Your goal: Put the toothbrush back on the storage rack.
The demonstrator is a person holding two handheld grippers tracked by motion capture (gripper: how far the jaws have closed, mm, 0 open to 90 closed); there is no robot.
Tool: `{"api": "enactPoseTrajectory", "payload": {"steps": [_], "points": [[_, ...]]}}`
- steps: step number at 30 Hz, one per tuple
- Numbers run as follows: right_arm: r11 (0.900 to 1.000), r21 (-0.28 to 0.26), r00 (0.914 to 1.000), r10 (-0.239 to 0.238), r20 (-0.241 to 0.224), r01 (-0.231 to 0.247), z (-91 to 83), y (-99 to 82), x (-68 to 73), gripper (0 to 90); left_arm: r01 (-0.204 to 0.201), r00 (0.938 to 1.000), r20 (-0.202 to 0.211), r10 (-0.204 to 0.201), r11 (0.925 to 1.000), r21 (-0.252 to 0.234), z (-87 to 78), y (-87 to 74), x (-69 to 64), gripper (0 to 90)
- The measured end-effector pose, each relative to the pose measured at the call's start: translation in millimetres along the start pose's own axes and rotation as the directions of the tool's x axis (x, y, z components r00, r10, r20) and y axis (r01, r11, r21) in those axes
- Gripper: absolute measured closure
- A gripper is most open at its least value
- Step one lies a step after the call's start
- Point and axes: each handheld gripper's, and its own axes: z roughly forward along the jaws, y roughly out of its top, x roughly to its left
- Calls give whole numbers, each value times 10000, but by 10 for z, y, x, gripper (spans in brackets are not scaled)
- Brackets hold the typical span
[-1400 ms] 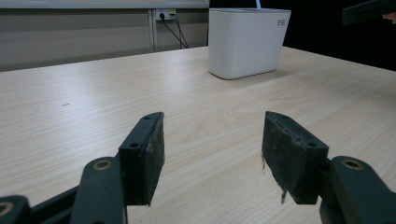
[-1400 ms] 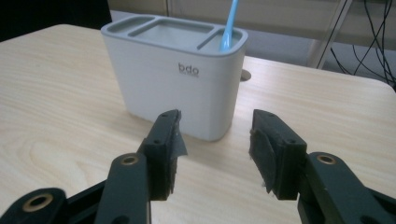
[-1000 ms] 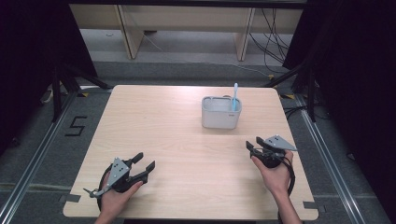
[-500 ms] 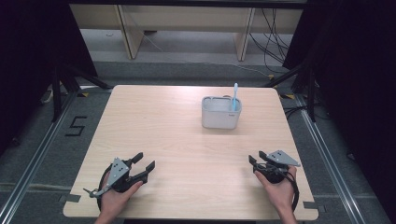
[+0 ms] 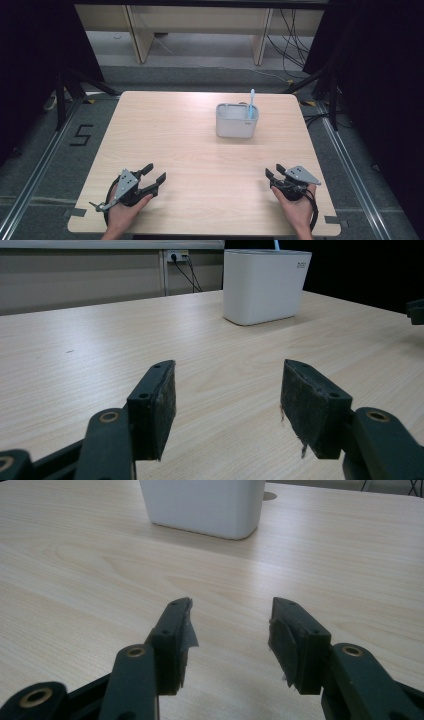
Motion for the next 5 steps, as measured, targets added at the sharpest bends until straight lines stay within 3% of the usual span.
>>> {"api": "enactPoseTrajectory", "payload": {"steps": [1, 2, 3, 5], "points": [[9998, 7, 9997, -181, 171, 181, -1, -3, -6, 517, 33, 10000, -20, -33, 10000, 42, -4, 0, -3, 385], [9999, -82, 9996, 141, 247, -139, 1, -13, 10, 517, 31, 10000, 5, -31, 10000, 33, -4, 0, -2, 385], [9998, -70, 9998, 164, 89, -163, -2, -13, -1, 517, 37, 10000, 5, -37, 10000, 47, -5, 0, -2, 385], [9996, -299, 9993, -4, 364, 15, -11, -15, -18, 516, 7, 10000, 77, -6, 9999, -103, 10, -3, 7, 384]]}}
